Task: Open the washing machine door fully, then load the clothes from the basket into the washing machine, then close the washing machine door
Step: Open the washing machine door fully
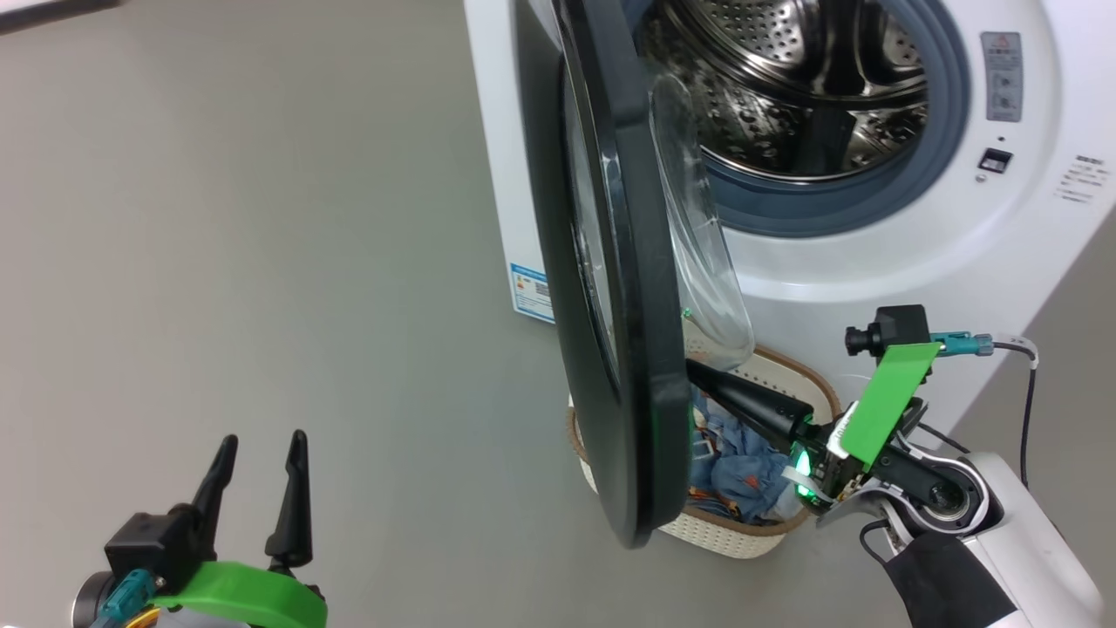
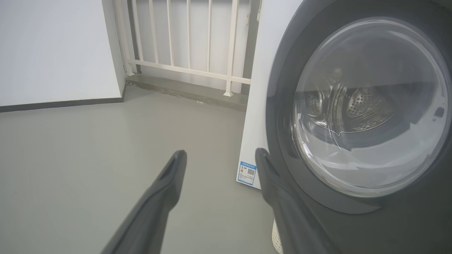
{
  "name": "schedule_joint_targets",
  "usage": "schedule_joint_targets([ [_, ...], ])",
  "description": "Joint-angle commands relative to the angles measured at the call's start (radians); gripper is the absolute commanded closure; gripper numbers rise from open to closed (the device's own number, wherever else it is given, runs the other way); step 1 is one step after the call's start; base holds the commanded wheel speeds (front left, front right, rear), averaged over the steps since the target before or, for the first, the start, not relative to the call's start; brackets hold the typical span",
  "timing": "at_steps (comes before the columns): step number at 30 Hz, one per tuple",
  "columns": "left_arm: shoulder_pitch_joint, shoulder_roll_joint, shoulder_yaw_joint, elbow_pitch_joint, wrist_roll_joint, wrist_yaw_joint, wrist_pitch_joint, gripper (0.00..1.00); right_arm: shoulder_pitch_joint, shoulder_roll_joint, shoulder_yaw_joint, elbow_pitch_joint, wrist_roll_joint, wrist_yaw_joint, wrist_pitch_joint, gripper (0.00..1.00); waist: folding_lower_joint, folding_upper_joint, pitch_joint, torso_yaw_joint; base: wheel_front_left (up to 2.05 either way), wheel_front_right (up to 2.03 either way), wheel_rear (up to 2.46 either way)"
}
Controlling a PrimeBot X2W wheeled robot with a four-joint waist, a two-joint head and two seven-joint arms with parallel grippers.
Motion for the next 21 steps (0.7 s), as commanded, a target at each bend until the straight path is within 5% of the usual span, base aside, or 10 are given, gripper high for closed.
schedule_joint_targets([
  [1,-0.013,0.025,0.028,-0.022,0.012,0.001,0.001,0.0,-0.003,0.022,0.024,-0.038,0.009,0.002,0.012,1.0,0.0,0.0,-0.008,0.025,0.0,0.0,0.0],
  [21,0.004,0.033,0.018,-0.031,-0.002,0.019,0.003,0.0,0.01,0.048,0.004,-0.039,-0.005,0.002,0.011,1.0,0.0,0.0,-0.027,-0.024,0.0,0.0,0.0],
])
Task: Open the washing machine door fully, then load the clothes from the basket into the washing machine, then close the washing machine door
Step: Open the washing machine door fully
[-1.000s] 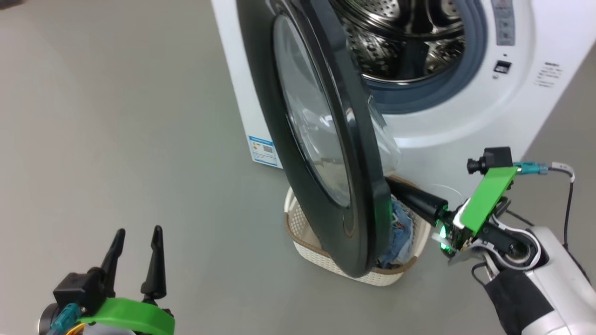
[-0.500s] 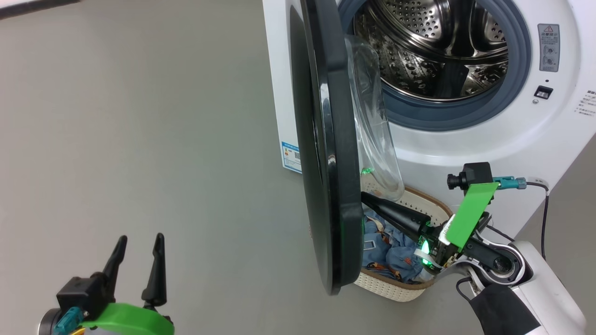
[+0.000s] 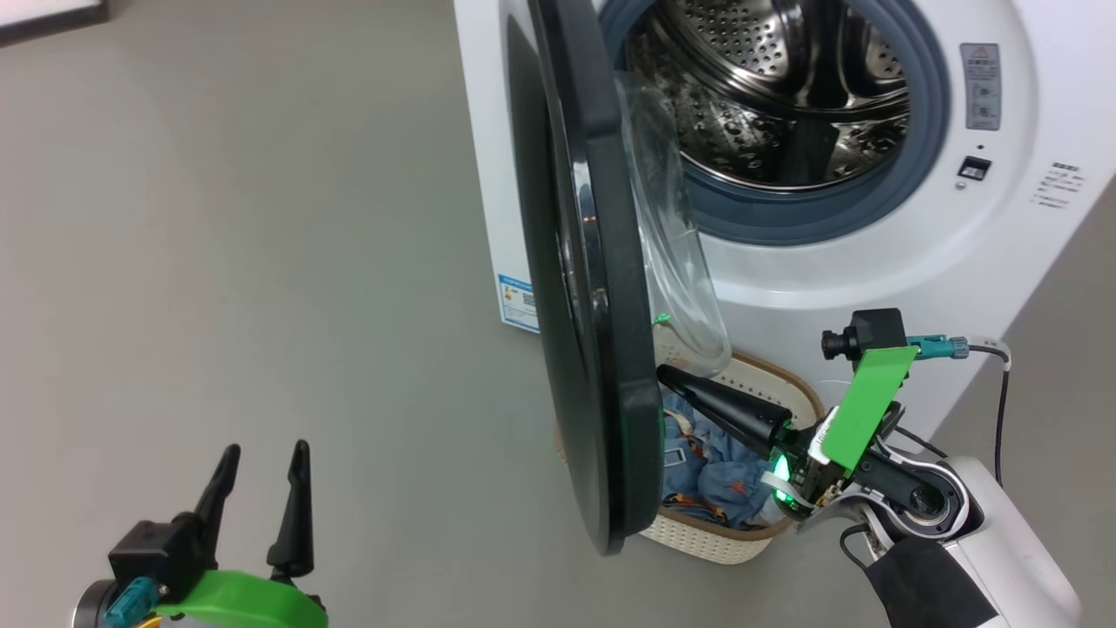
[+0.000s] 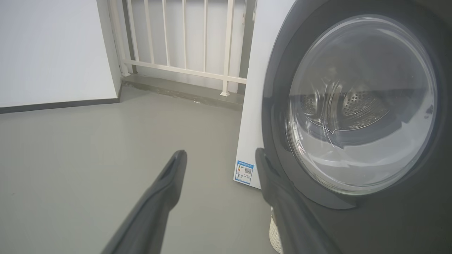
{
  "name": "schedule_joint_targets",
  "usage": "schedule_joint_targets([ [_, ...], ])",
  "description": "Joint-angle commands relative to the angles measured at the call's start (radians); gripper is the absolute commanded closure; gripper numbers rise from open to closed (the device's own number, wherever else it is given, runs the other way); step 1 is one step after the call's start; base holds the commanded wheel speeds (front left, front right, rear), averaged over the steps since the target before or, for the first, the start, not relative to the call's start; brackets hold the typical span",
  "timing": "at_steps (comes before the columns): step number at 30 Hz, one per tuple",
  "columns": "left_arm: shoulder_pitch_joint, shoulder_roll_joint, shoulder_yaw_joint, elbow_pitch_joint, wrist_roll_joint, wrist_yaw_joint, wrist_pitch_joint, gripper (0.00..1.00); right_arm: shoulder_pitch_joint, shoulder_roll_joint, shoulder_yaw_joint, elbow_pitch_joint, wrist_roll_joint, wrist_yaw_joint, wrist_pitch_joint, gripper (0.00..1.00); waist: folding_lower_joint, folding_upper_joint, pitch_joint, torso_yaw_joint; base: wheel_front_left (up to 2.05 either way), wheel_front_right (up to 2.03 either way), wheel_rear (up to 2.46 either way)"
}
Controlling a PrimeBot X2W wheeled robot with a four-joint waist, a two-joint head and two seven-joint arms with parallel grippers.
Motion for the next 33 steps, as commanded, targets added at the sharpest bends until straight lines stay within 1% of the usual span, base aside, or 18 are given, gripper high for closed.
schedule_joint_targets([
  [1,-0.014,0.021,0.031,-0.022,0.0,0.008,-0.003,0.0,0.002,0.009,0.007,-0.031,-0.005,0.002,-0.01,1.0,0.0,-0.0001,-0.008,-0.017,0.0,0.0,0.0],
  [3,-0.014,0.022,0.028,-0.021,0.0,0.008,-0.004,0.0,0.004,0.008,0.004,-0.031,-0.007,0.002,-0.01,1.0,0.0,-0.0001,-0.014,-0.032,0.0,0.0,0.0],
  [4,-0.014,0.023,0.026,-0.02,0.001,0.008,-0.004,0.0,0.005,0.008,0.001,-0.032,-0.009,0.002,-0.014,0.87,0.0,-0.0001,-0.017,-0.041,0.0,0.0,0.0],
  [5,-0.013,0.024,0.025,-0.019,0.0,0.009,-0.004,0.0,0.004,0.008,-0.002,-0.034,-0.011,0.002,-0.017,0.64,0.0,-0.0001,-0.019,-0.05,0.0,0.0,0.0],
  [6,-0.012,0.024,0.023,-0.018,0.0,0.009,-0.004,0.0,0.003,0.007,-0.005,-0.036,-0.015,0.002,-0.022,0.51,0.0,-0.0001,-0.02,-0.061,0.0,0.0,0.0],
  [7,-0.011,0.025,0.022,-0.018,0.0,0.008,-0.005,0.0,0.002,0.006,-0.01,-0.039,-0.019,0.002,-0.029,0.01,0.0,-0.0001,-0.021,-0.072,0.0,0.0,0.0],
  [11,-0.005,0.028,0.022,-0.016,-0.003,0.01,-0.006,0.0,0.004,0.0,-0.023,-0.054,-0.035,0.002,-0.051,0.0,0.0,-0.0001,-0.025,-0.12,0.0,0.0,0.0],
  [14,-0.006,0.028,0.021,-0.017,-0.007,0.011,-0.008,0.0,0.009,-0.013,-0.029,-0.076,-0.074,0.002,-0.089,0.0,0.0,-0.0001,-0.025,-0.158,0.0,0.0,0.0],
  [20,-0.008,0.024,0.02,-0.019,-0.01,0.015,-0.011,0.0,0.028,-0.036,-0.013,-0.131,-0.188,0.002,-0.201,0.0,0.0,-0.0001,-0.026,-0.239,0.0,0.0,0.0],
  [26,-0.009,0.025,0.028,-0.022,-0.012,0.019,-0.015,0.0,0.066,-0.077,0.024,-0.211,-0.286,0.002,-0.318,0.0,0.0,-0.0001,-0.024,-0.312,0.0,0.0,0.0],
  [28,-0.008,0.023,0.03,-0.025,-0.012,0.021,-0.016,0.0,0.082,-0.096,0.035,-0.234,-0.318,0.002,-0.367,0.0,0.0,-0.0001,-0.023,-0.333,0.0,0.0,0.0],
  [29,-0.008,0.023,0.03,-0.025,-0.012,0.021,-0.016,0.0,0.082,-0.096,0.035,-0.234,-0.318,0.002,-0.367,0.0,0.0,-0.0001,-0.023,-0.333,0.0,0.0,0.0],
  [33,-0.006,0.021,0.031,-0.029,-0.007,0.025,-0.018,0.0,0.114,-0.137,0.061,-0.271,-0.383,0.002,-0.47,0.0,0.0,-0.0001,-0.022,-0.366,0.0,0.0,0.0],
])
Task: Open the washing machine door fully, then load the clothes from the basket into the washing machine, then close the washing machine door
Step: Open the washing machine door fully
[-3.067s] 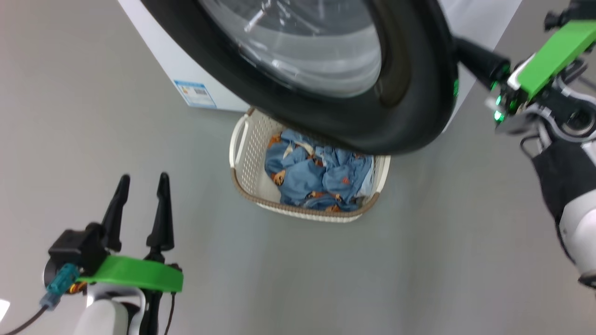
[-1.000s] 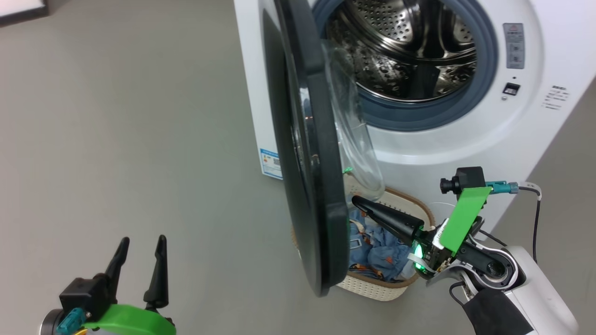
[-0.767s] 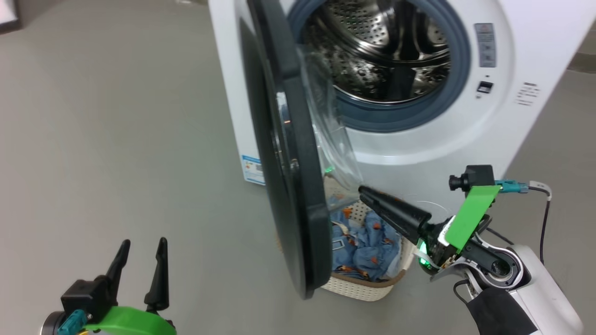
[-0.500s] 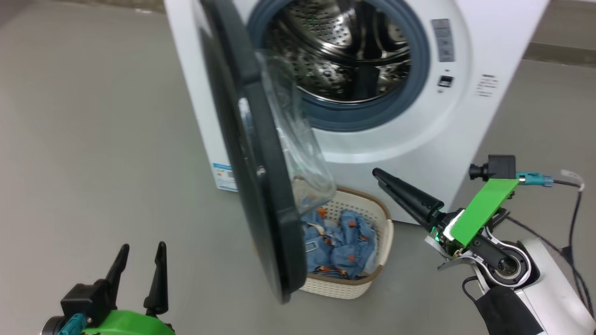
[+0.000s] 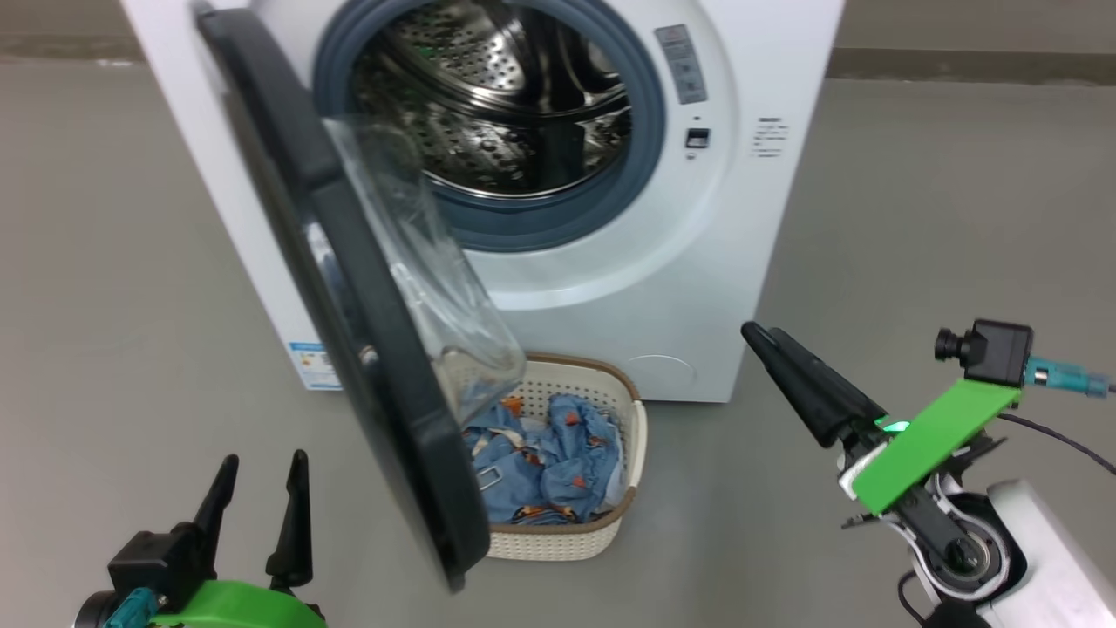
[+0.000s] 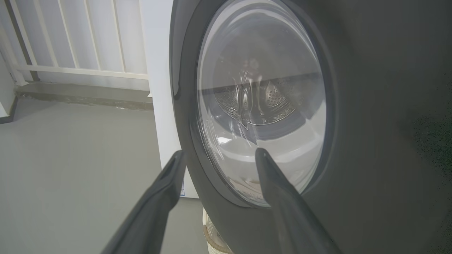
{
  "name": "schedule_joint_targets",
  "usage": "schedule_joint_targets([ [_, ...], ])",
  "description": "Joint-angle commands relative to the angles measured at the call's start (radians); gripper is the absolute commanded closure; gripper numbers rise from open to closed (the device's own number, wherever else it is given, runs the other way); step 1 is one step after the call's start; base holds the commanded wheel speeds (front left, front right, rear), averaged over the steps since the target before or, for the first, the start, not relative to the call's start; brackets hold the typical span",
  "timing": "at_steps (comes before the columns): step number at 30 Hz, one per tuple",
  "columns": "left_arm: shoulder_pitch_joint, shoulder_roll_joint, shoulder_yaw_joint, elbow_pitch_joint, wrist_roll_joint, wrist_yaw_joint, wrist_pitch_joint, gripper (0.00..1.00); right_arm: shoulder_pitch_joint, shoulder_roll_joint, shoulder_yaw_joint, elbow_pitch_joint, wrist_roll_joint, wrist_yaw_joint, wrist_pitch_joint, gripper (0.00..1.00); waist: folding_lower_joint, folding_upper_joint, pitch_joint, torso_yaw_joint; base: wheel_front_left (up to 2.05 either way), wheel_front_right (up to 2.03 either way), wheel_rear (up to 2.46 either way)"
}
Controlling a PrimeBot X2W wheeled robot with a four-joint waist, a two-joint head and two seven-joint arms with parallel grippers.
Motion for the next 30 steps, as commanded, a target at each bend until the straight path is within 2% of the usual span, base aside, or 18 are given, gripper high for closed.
schedule_joint_targets([
  [1,-0.023,0.018,0.039,-0.029,0.003,0.009,-0.012,0.0,0.006,-0.021,0.028,-0.039,-0.038,0.002,-0.036,0.0,0.0,0.0,0.001,-0.037,0.0,0.0,0.0],
  [7,-0.016,0.019,0.048,-0.039,0.007,0.013,-0.013,0.0,0.046,-0.088,0.062,-0.034,-0.165,0.002,-0.197,0.0,0.0,0.0,0.0,-0.072,0.0,0.0,0.0],
  [13,-0.015,0.013,0.052,-0.05,0.009,0.012,-0.013,0.0,0.089,-0.127,0.045,0.02,-0.315,0.002,-0.345,0.0,0.0,0.0,-0.001,-0.095,0.0,0.0,0.0],
  [19,-0.001,0.008,0.067,-0.067,0.01,0.012,-0.014,0.0,0.136,-0.093,-0.002,0.076,-0.467,0.002,-0.443,0.0,0.0,0.0,0.001,-0.114,0.0,0.0,0.0],
  [30,0.018,0.008,0.074,-0.097,0.013,0.017,-0.014,0.0,0.156,0.003,-0.149,0.151,-0.771,0.002,-0.474,0.0,0.0,0.0,0.004,-0.13,0.0,0.0,0.0],
])
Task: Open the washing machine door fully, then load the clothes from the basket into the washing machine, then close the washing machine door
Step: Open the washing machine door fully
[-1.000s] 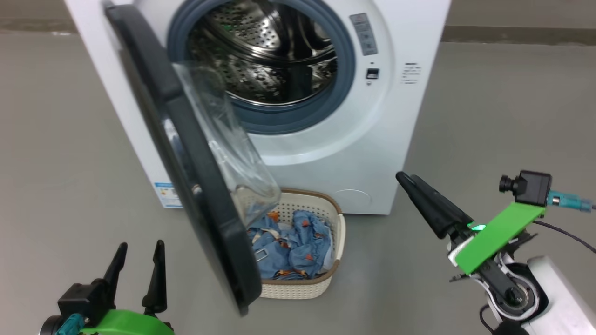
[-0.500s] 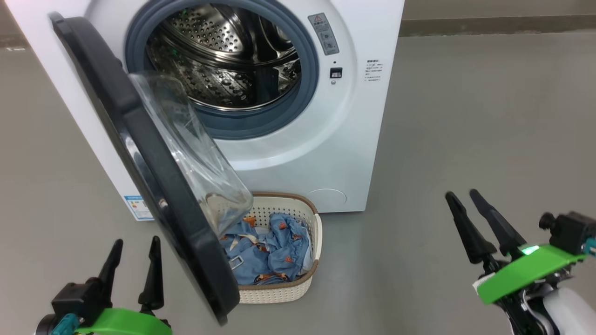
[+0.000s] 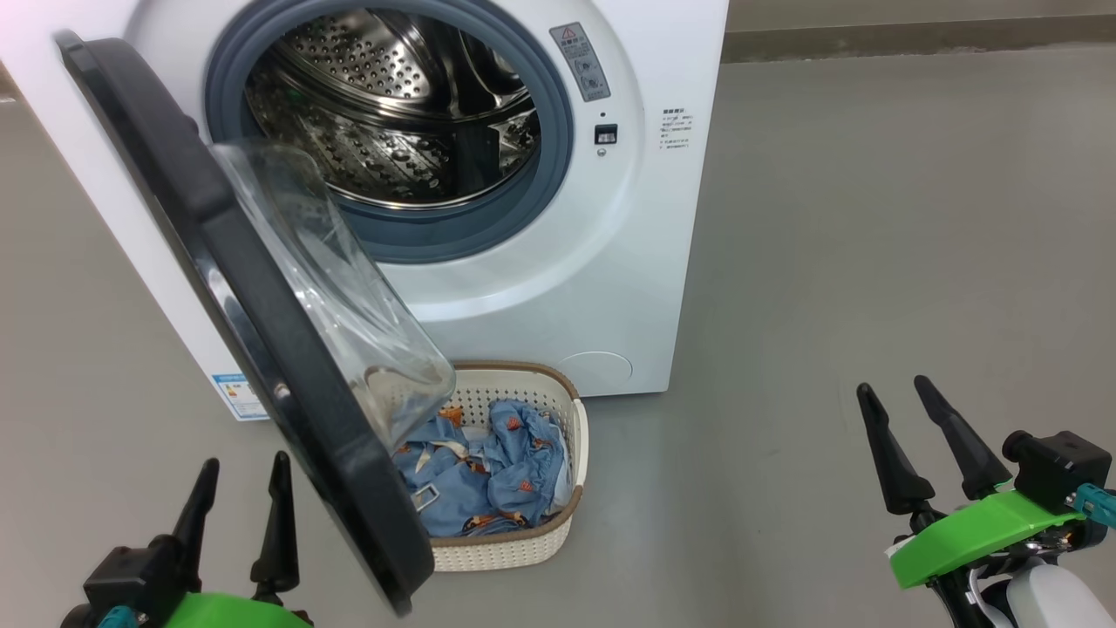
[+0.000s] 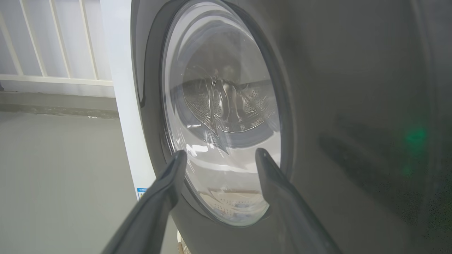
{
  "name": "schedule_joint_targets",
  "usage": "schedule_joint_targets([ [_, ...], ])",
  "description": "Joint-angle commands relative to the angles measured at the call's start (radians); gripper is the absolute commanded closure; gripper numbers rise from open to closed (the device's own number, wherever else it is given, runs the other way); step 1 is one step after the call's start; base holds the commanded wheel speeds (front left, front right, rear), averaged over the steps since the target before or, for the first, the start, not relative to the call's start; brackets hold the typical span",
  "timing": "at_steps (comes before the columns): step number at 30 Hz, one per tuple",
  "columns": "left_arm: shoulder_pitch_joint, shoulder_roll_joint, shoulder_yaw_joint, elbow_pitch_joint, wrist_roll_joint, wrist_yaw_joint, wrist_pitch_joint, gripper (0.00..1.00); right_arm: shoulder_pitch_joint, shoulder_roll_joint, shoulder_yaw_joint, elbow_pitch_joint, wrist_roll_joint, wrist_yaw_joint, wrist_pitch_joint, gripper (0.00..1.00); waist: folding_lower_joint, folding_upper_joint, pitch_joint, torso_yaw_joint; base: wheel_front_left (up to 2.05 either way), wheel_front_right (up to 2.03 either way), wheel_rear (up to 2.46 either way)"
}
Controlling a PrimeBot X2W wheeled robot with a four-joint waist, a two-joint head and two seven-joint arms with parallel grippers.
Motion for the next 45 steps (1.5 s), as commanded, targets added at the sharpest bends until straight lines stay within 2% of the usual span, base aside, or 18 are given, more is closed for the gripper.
schedule_joint_targets([
  [1,-0.024,0.014,0.035,-0.031,0.011,0.008,-0.006,0.0,0.005,0.008,-0.009,-0.025,-0.034,0.002,-0.012,0.0,0.0001,0.0,0.0,0.0,0.0,0.0,0.0],
  [9,-0.026,0.01,0.029,-0.03,0.016,0.008,-0.006,0.0,0.018,0.047,-0.056,-0.032,-0.103,0.002,-0.013,0.0,0.0001,0.0,-0.002,0.006,0.0,0.0,0.0],
  [45,-0.032,0.009,0.037,-0.025,0.021,0.008,-0.006,0.0,0.019,0.047,-0.041,-0.031,-0.11,0.002,-0.013,0.0,0.0001,0.0,-0.005,0.002,0.0,0.0,0.0],
])
